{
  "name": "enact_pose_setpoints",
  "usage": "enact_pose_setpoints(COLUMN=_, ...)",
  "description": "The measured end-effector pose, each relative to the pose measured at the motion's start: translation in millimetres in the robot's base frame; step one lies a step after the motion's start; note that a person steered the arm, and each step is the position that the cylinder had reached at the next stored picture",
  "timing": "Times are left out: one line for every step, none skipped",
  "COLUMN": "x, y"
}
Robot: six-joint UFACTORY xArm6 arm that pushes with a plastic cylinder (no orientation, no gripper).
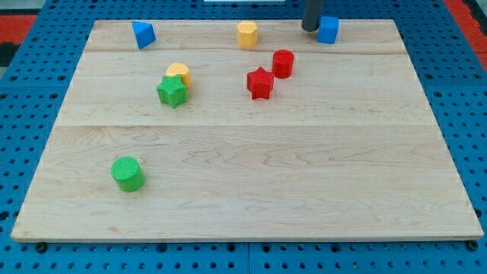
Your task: Move the red star towards the center right of the board
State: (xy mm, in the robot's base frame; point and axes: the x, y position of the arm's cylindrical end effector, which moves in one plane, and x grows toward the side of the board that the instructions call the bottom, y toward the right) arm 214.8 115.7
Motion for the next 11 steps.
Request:
enact_pose_setpoints(x=24, y=-13)
enact_pose_setpoints(x=48, y=-45)
enact_pose_setpoints(x=56, y=-91)
enact_pose_setpoints(x=64, y=-137)
enact_pose_setpoints(x=98, y=-156)
enact_pose_setpoints(x=142, y=-115)
enact_pose_setpoints(x=180, y=-87)
enact_pose_setpoints(x=188, y=-54)
enact_pose_setpoints(x=180, y=-83)
enact_pose_setpoints(x=174, y=-84)
enact_pose_setpoints(x=170, y=-48)
